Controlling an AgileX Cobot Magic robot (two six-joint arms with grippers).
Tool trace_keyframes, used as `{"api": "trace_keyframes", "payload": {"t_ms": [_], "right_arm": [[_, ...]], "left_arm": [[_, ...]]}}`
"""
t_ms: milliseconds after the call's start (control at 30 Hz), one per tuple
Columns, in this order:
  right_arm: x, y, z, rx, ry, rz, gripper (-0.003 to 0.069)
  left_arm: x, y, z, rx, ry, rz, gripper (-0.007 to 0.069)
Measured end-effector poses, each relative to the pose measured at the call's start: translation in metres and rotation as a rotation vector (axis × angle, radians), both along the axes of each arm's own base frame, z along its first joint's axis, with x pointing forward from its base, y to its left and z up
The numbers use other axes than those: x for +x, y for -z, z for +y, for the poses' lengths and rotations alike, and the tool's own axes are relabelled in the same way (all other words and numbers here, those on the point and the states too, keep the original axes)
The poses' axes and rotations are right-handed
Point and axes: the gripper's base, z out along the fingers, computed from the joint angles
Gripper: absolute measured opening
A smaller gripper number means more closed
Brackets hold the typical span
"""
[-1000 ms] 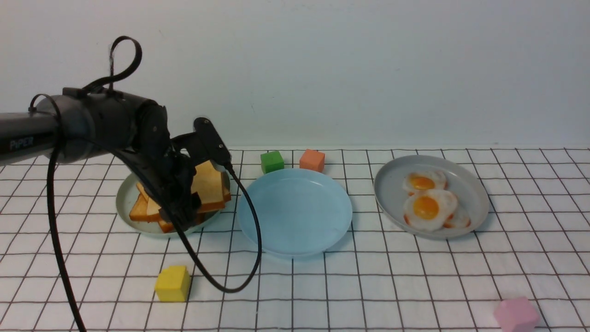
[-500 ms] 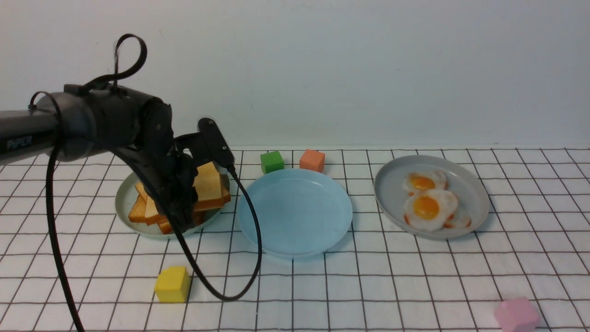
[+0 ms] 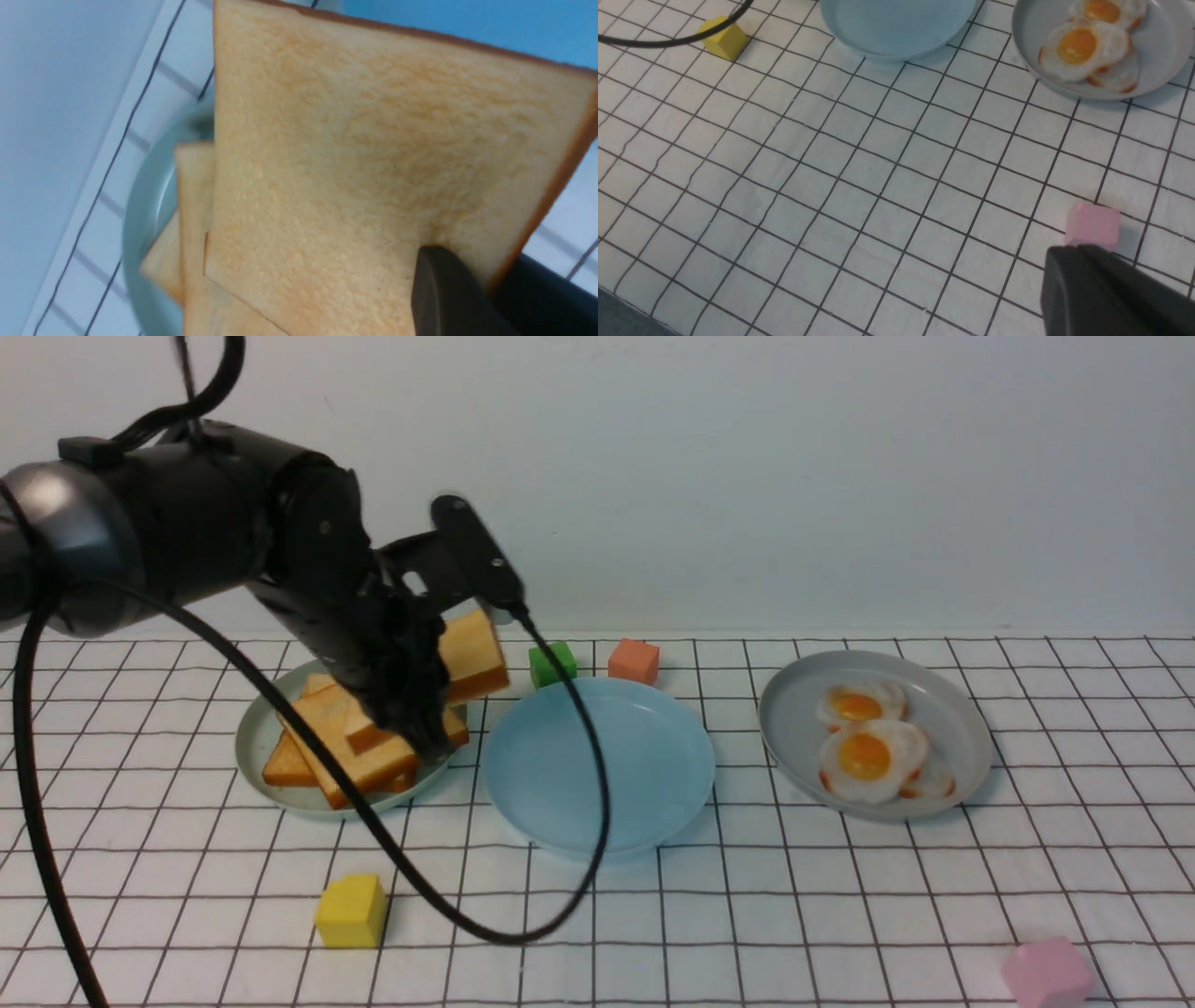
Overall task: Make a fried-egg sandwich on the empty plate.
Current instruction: Use the left arm to put a slice of bread into the empty plate in the middle
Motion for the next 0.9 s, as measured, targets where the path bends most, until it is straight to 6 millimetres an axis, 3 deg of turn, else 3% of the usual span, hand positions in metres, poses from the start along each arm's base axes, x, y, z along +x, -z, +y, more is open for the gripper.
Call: {"api": "trace_keyframes", "payload": {"t_ms": [33,67,167,400,700,900], "right_arm": [[0.0,0.0,0.0,-0.002,-0.001,0.004,0.0031],[0.0,0.0,0.0,-0.002,-0.001,0.004,0.0031],[-0.001,0.001,0.0,-0.004,-0.002,0.01,0.0031],[-0.001,0.001,0.0,-0.005,-0.002,0.012,0.0031],[-0.002,0.002,0.0,-0.001,-0.01,0.031,0.0032],[-0.003,0.002,0.001,0.004,-0.013,0.037,0.0032]], "left_arm": [[-0.004,0.001,-0.016,-0.026,0.026,-0.016,0.0099],[-0.005,0.001,-0.018,-0.027,0.03,-0.014,0.0099],[-0.013,0.021,-0.055,-0.011,0.102,-0.015,0.0099],[-0.012,0.062,-0.09,0.041,0.18,-0.05,0.0099],[-0.004,0.082,-0.1,0.053,0.23,-0.114,0.0099],[-0.001,0.083,-0.098,0.066,0.197,-0.131,0.0204]]}}
